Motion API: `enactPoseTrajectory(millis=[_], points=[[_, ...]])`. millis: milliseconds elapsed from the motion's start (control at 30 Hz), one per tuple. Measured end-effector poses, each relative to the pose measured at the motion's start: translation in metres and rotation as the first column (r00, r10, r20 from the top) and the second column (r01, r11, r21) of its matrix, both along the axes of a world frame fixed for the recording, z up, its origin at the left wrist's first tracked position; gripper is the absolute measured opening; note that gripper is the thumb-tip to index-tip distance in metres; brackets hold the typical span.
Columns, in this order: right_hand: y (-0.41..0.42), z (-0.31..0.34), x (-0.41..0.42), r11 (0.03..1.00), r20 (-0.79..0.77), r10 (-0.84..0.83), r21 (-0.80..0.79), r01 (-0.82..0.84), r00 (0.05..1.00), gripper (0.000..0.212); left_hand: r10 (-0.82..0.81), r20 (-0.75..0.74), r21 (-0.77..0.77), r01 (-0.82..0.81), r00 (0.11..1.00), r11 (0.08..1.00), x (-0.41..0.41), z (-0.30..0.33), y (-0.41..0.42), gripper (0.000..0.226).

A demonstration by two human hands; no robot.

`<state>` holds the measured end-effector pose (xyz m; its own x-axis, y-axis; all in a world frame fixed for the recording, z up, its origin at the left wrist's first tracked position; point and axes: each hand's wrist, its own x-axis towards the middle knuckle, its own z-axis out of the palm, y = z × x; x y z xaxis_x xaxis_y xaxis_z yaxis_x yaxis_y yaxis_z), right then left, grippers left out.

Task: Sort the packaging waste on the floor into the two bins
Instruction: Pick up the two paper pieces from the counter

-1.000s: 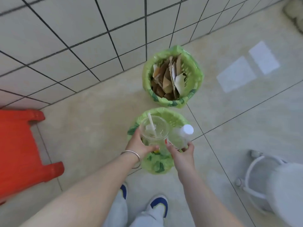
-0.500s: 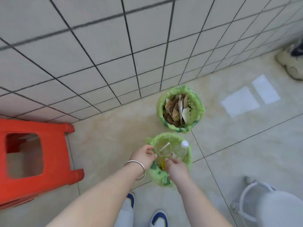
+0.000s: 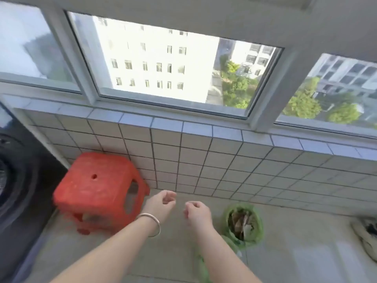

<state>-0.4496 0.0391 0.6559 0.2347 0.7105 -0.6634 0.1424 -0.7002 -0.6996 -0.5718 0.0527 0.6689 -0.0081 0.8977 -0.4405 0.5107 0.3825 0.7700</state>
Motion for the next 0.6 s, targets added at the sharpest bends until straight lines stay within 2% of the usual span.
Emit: enactPoseTrajectory(millis=[133, 300, 367, 600], points=[[0.013, 0.077, -0.11, 0.971, -0.074, 0.181, 0.175, -0.166, 0.981, 0.016, 0.193, 0.025, 0.159, -0.195, 0.981, 0.968, -0.109, 0.073, -0.02, 0.019], [-0.005, 0.125, -0.258, 0.893, -0.119, 0.378, 0.31, -0.327, 0.918, 0.009, 0.405, 0.074, 0.28, -0.408, 0.912, 0.869, -0.251, 0.124, -0.068, 0.019], [-0.017, 0.134, -0.302, 0.869, -0.131, 0.426, 0.333, -0.365, 0.895, 0.01, 0.457, 0.084, 0.29, -0.461, 0.885, 0.839, -0.295, 0.136, -0.088, 0.02], [-0.09, 0.164, -0.487, 0.782, -0.212, 0.601, 0.352, -0.513, 0.771, 0.011, 0.699, 0.124, 0.321, -0.695, 0.705, 0.644, -0.461, 0.17, -0.195, 0.019]])
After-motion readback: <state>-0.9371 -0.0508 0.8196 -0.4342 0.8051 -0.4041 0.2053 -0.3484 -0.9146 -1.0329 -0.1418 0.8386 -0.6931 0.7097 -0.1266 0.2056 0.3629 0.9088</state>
